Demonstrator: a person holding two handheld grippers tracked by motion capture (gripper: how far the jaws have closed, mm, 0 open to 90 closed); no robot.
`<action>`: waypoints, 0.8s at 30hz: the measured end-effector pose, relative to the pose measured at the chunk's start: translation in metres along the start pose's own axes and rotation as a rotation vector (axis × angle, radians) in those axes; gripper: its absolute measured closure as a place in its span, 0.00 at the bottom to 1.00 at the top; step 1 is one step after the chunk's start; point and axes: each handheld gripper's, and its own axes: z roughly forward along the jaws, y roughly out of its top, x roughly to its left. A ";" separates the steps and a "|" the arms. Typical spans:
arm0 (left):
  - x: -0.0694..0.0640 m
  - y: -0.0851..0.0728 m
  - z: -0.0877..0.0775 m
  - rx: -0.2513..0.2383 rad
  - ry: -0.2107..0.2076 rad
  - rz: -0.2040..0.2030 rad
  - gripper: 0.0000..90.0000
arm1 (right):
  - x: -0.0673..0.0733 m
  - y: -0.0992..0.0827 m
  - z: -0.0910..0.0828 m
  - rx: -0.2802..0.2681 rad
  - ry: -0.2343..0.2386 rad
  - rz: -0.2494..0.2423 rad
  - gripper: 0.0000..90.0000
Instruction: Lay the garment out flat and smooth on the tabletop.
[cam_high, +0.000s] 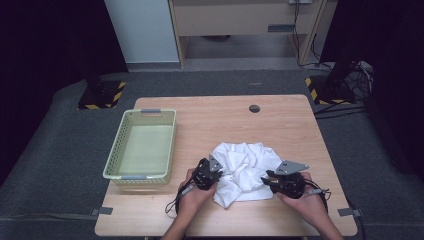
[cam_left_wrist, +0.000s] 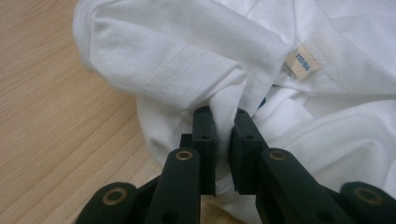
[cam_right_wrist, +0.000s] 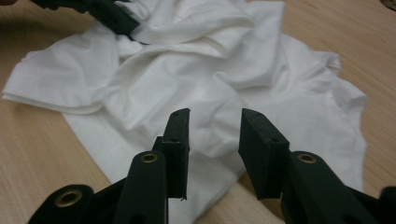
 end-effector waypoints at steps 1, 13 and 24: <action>0.000 0.000 0.000 0.003 0.000 0.004 0.91 | 0.004 0.000 0.002 -0.001 0.010 -0.011 0.67; -0.008 0.002 0.002 0.020 0.022 0.061 0.91 | 0.035 0.001 0.035 0.038 0.098 -0.104 0.51; -0.010 0.002 0.002 0.012 0.019 0.068 0.91 | 0.028 0.003 0.042 0.060 0.107 -0.060 0.91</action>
